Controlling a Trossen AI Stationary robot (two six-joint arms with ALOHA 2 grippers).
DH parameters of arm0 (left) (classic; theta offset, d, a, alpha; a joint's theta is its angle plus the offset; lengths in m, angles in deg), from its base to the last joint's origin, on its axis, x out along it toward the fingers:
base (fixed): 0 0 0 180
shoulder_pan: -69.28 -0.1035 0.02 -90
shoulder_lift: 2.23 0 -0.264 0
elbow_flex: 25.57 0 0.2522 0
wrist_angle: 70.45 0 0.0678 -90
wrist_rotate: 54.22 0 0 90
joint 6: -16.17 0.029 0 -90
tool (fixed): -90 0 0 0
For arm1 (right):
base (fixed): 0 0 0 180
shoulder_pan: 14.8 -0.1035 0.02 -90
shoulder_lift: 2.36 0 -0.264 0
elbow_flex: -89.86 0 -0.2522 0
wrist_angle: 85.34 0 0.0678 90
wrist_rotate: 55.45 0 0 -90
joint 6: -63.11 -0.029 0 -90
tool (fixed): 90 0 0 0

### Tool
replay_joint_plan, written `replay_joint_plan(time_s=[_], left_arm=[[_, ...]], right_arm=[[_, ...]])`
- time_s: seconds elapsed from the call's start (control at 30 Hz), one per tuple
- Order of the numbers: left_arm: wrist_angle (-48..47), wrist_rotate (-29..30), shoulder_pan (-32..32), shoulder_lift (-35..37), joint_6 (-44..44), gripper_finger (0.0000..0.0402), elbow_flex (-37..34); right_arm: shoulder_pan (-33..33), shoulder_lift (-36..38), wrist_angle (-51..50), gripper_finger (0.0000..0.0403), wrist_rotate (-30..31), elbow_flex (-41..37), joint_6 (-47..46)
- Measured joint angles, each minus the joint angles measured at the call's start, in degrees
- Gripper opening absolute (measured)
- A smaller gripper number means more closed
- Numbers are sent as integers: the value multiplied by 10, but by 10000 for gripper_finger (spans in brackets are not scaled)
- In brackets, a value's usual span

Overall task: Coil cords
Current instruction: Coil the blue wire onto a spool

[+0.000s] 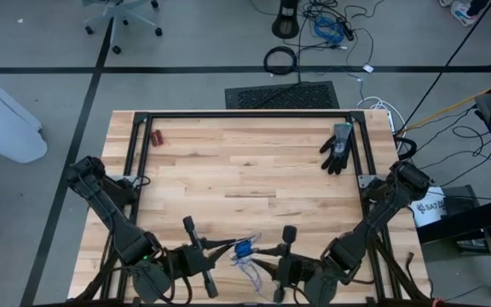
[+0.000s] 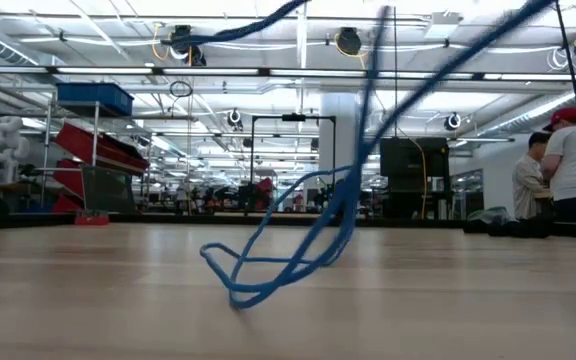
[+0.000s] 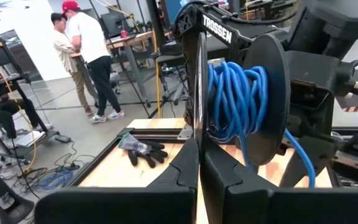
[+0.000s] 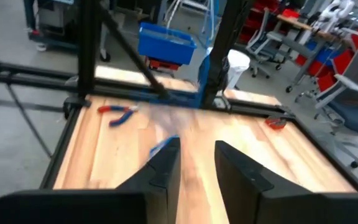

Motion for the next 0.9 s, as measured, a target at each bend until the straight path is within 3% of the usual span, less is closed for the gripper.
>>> replay_joint_plan(time_s=[0.4, 0.73, 0.9], left_arm=[[-9, -6, 0, 20, 17, 6, 0], [-9, -142, -30, 20, 14, 6, 0], [-8, -154, -43, 20, 14, 6, 0]], right_arm=[[-36, 1, -155, 91, 0, 0, -129], [-42, 1, -146, 91, -62, 0, -172], [-42, 1, -146, 91, -71, 0, -169]])
